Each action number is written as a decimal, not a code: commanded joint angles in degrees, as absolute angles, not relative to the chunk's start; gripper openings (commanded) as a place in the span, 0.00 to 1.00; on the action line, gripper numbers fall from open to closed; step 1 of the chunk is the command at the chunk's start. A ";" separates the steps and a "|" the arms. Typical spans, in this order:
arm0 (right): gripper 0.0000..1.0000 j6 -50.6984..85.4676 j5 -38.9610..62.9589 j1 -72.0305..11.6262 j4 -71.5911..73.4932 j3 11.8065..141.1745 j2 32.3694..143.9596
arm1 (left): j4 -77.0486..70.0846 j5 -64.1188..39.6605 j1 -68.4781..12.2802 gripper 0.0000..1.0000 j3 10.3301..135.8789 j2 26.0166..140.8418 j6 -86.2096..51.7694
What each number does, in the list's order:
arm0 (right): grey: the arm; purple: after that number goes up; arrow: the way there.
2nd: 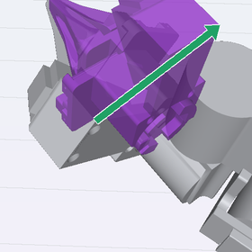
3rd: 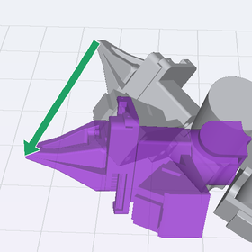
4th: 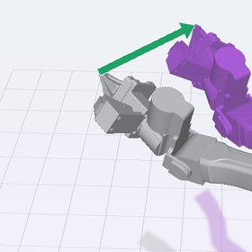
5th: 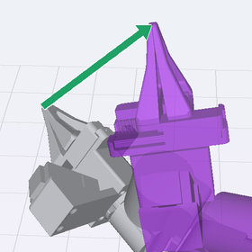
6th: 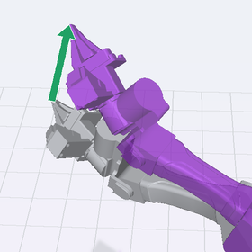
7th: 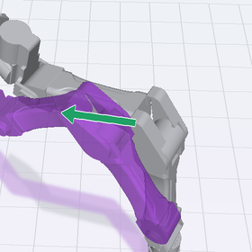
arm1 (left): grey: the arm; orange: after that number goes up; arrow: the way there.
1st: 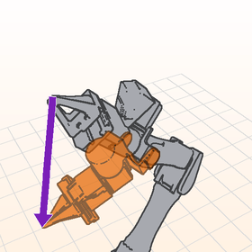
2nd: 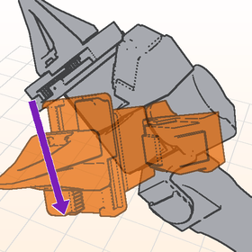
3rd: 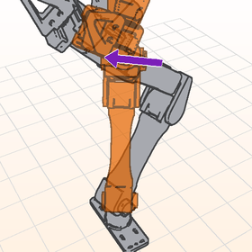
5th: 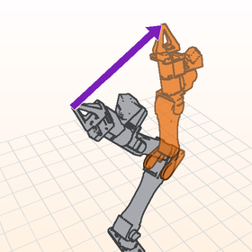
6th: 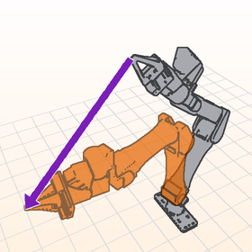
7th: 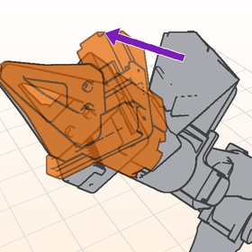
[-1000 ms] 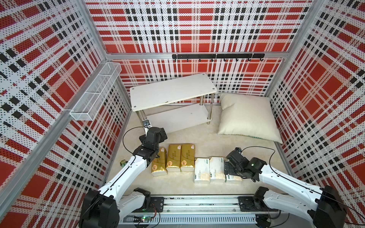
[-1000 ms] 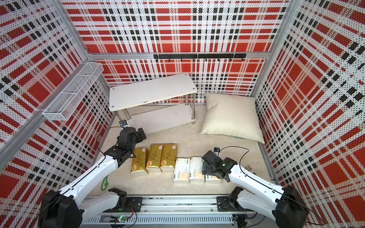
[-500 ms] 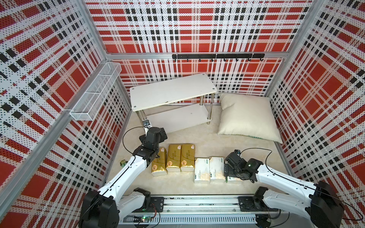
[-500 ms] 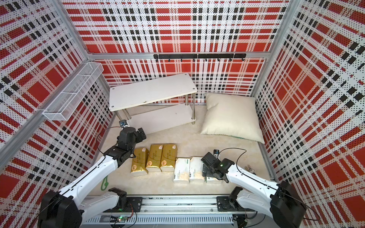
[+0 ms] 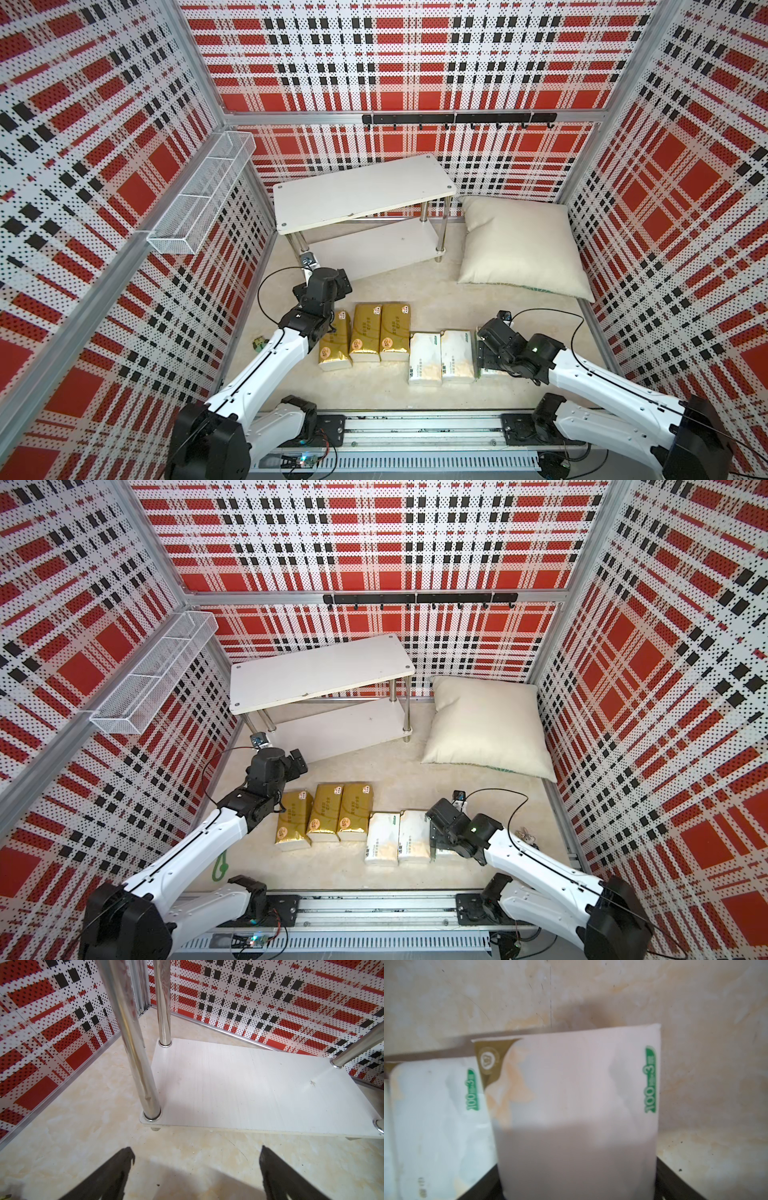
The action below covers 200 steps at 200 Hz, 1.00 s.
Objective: Place the tissue boxes on the shelf by color
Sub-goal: Pick up the box of tissues from the center of the board.
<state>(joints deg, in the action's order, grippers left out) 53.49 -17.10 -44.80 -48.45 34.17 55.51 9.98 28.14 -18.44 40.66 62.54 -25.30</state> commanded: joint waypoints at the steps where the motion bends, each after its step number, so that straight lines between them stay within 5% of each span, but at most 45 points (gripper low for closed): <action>1: 0.85 53.28 -20.16 -45.18 -50.27 37.19 54.97 | 10.22 27.12 -18.85 0.99 42.29 63.20 -25.15; 200: 0.84 32.19 -22.44 -44.87 -46.31 56.34 71.53 | 13.35 24.26 -19.69 0.99 44.76 65.52 -25.84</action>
<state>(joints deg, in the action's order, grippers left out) 35.99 -22.57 -44.88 -50.33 54.35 69.67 12.36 25.28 -19.31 42.72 64.71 -25.56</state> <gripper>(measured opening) 0.843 0.992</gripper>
